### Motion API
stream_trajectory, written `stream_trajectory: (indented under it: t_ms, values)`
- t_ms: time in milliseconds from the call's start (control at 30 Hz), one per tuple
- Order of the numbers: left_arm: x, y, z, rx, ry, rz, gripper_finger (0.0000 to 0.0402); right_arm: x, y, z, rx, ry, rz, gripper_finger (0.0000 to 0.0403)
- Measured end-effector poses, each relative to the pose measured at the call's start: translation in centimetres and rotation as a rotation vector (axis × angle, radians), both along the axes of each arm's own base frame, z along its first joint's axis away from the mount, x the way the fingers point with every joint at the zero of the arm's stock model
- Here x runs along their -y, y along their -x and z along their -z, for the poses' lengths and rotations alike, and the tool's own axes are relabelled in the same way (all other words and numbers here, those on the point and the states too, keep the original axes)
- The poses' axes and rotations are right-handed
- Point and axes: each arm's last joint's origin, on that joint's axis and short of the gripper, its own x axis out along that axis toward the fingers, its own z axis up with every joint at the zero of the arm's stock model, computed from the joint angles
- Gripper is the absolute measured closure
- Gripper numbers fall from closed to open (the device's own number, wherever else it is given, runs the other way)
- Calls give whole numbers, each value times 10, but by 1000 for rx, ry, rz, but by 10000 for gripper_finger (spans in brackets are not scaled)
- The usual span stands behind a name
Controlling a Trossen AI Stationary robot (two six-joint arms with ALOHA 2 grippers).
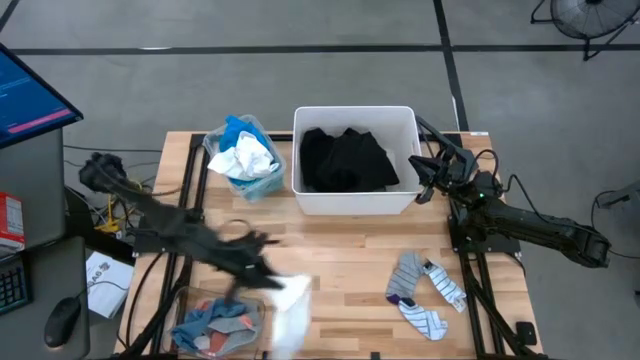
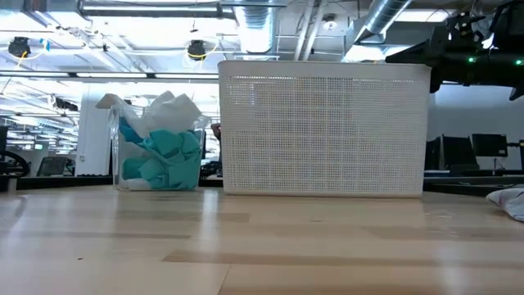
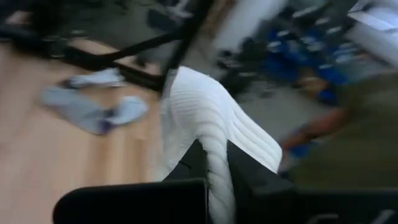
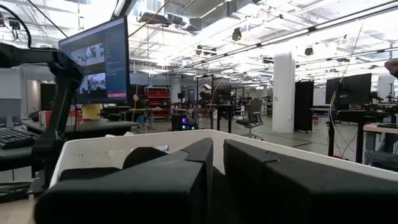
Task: Pick & Place Cloths
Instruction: Put the white sock into the transparent bin
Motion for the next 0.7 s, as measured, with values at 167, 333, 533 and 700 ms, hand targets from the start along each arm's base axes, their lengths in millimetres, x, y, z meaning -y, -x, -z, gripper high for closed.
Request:
stream_trajectory:
  t_ms: [167,333,533,700]
  values:
    - [6,58,-35,76,170,72,400,0,0,0,2,0,4,365]
    - [15,95,-38,-10,255,115,400,0,0,0,2,0,4,365]
    - [42,114,-6,-326,286,136,401,0,0,0,2,-1,5,365]
    - [70,130,10,-480,337,170,401,0,0,0,2,0,5,365]
